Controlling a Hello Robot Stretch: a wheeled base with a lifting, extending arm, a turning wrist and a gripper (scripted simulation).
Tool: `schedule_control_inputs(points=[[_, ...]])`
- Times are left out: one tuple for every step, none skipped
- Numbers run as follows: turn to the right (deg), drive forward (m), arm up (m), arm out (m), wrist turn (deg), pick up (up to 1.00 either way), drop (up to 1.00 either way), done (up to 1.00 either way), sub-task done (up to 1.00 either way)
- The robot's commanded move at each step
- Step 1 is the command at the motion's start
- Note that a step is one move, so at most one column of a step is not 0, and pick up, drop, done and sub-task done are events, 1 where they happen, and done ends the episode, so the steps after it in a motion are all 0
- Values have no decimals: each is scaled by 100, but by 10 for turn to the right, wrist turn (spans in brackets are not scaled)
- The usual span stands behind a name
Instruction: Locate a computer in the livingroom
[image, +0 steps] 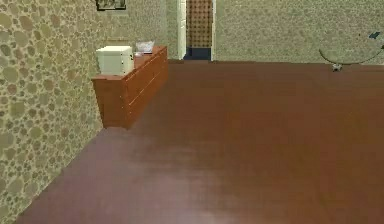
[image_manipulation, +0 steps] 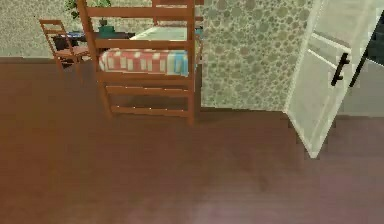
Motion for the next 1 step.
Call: schedule_control_inputs(points=[[0,100,0,0,0,0,0,0,0]])
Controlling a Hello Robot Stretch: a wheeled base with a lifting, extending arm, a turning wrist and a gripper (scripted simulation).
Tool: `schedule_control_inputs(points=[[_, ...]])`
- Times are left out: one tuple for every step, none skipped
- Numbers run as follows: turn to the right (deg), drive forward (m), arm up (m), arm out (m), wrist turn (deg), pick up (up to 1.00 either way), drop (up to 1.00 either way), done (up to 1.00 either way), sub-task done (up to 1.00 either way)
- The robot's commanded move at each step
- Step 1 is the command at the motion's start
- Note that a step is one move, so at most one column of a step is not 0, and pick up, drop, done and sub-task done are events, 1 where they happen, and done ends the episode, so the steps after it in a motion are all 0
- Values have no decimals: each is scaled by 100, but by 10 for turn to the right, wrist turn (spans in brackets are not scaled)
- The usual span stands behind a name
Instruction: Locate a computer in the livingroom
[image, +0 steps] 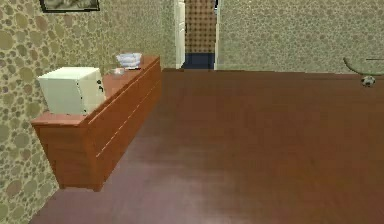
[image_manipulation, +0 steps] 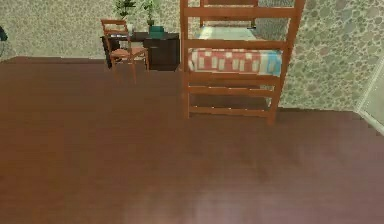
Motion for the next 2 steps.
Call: schedule_control_inputs(points=[[0,100,0,0,0,0,0,0,0],[0,100,0,0,0,0,0,0,0]])
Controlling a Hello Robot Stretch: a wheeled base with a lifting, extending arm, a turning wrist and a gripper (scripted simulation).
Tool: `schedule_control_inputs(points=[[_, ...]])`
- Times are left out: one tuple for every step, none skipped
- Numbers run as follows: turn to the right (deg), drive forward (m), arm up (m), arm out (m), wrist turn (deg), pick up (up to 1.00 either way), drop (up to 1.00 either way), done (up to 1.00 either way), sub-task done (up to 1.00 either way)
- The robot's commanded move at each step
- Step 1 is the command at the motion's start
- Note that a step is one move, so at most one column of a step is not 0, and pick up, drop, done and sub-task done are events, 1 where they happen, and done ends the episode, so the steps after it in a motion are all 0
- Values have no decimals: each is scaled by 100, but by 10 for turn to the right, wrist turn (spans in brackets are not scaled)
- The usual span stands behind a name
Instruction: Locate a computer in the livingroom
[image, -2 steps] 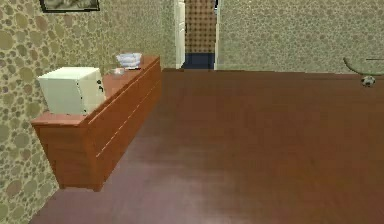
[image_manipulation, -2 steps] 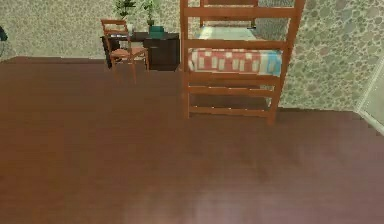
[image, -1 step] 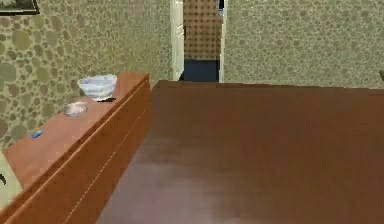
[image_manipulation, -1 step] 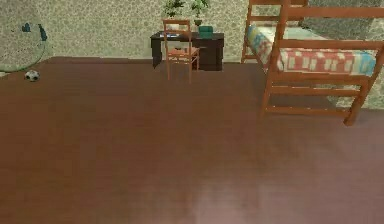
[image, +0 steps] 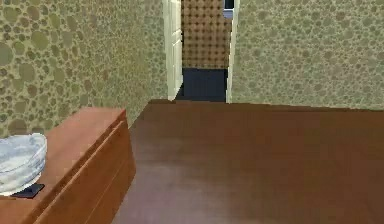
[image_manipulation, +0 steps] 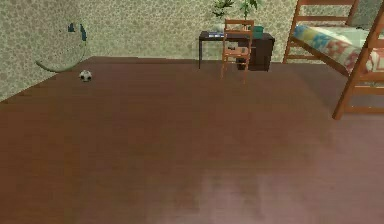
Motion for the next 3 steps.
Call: schedule_control_inputs(points=[[0,100,0,0,0,0,0,0,0],[0,100,0,0,0,0,0,0,0],[0,85,0,0,0,0,0,0,0]])
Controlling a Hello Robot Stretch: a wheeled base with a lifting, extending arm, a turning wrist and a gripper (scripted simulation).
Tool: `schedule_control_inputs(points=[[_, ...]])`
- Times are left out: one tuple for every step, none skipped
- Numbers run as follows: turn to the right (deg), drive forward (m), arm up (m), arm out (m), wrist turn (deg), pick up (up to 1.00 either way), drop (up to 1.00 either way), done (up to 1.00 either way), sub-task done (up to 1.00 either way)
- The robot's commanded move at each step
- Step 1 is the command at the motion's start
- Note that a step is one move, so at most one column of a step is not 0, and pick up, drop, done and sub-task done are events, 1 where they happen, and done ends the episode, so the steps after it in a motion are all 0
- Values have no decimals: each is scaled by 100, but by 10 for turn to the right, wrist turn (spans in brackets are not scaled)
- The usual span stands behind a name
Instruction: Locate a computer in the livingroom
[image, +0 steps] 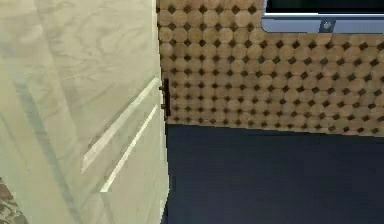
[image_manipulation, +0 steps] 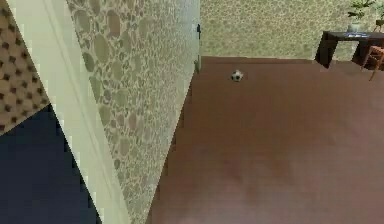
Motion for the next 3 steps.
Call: schedule_control_inputs(points=[[330,0,0,0,0,0,0,0,0],[30,0,0,0,0,0,0,0,0],[0,65,0,0,0,0,0,0,0]])
